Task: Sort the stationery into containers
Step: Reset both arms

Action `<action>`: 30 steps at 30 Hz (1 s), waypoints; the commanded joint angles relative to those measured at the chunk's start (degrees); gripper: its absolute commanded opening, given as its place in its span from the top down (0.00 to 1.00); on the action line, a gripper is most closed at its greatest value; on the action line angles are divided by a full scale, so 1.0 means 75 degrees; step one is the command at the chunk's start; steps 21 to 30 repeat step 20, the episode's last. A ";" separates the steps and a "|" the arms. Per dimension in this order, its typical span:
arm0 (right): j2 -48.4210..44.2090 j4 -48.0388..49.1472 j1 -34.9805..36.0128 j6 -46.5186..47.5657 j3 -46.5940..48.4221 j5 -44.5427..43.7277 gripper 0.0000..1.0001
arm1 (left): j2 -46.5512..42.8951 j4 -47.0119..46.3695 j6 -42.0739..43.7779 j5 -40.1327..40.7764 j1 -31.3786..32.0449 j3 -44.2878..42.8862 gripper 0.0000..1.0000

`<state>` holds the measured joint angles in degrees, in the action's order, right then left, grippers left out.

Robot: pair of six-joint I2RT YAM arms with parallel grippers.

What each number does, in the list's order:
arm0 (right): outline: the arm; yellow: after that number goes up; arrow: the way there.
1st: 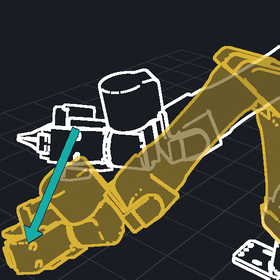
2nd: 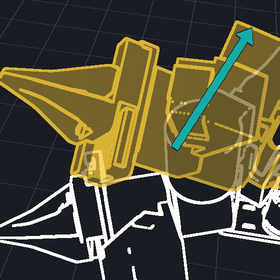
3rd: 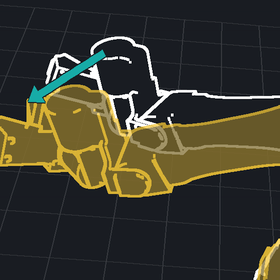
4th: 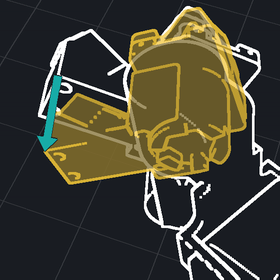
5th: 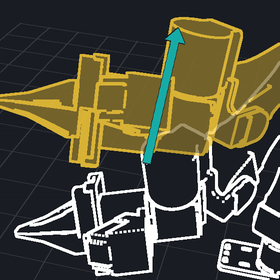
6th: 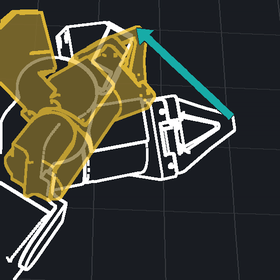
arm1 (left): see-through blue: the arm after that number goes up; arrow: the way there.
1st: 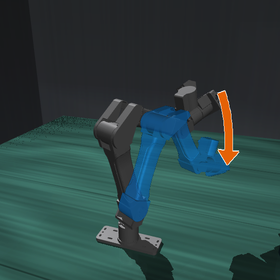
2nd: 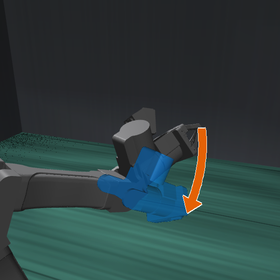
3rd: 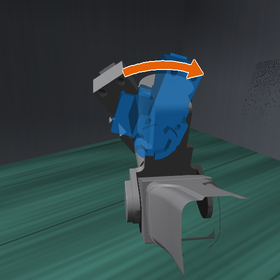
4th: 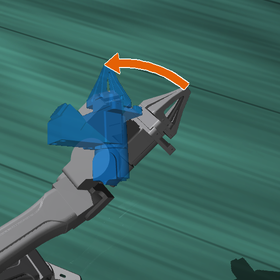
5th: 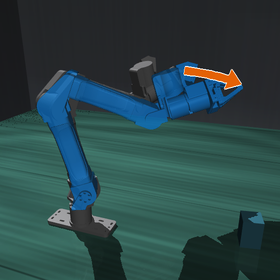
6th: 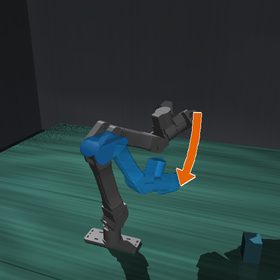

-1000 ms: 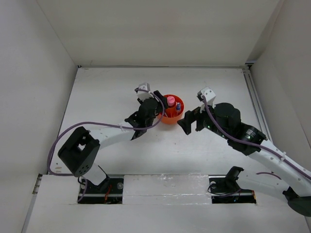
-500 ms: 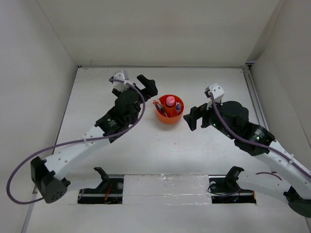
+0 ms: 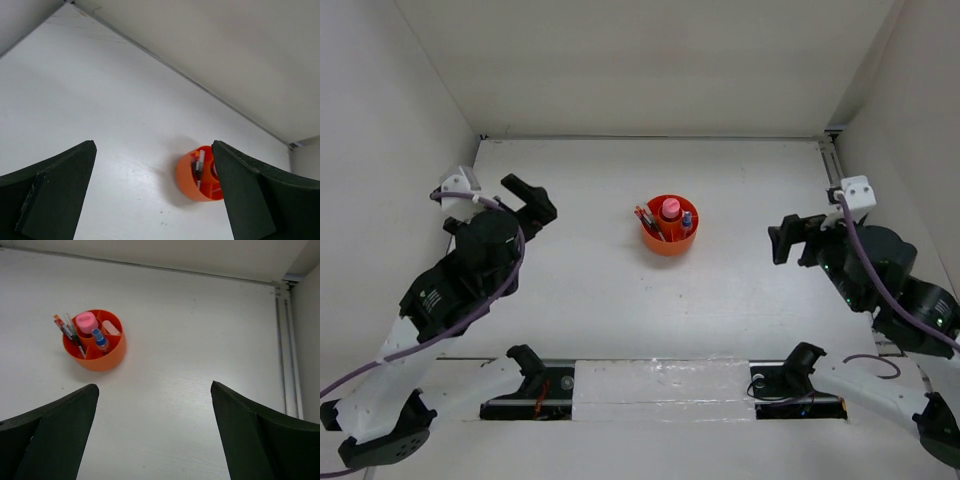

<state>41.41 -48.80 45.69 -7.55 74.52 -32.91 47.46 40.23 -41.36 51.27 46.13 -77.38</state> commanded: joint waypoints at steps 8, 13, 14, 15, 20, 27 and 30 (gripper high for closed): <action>-0.1184 -0.1379 -0.0209 -0.0270 0.0599 -0.1014 0.00 | -0.1288 0.2981 -0.1914 0.1286 -0.0127 0.0802 0.01; -0.1431 -0.1732 -0.0209 -0.0410 0.0739 -0.1097 0.00 | -0.1945 0.3050 -0.2265 0.1437 -0.0127 0.0954 0.01; -0.1501 -0.1813 -0.0209 -0.0411 0.0740 -0.1097 0.00 | -0.1945 0.3050 -0.2266 0.1438 -0.0127 0.0955 0.01; -0.1502 -0.1814 -0.0209 -0.0411 0.0740 -0.1097 0.00 | -0.1945 0.3050 -0.2266 0.1438 -0.0127 0.1024 0.01; -0.1467 -0.1814 -0.0209 -0.0411 0.0740 -0.1167 0.00 | -0.1724 0.3214 -0.2442 0.1438 -0.0127 0.1025 0.01; -0.1467 -0.1814 -0.0209 -0.0411 0.0740 -0.1167 0.00 | -0.1724 0.3214 -0.2442 0.1438 -0.0127 0.1025 0.01; -0.1467 -0.1814 -0.0209 -0.0411 0.0740 -0.1167 0.00 | -0.1724 0.3214 -0.2442 0.1438 -0.0127 0.1025 0.01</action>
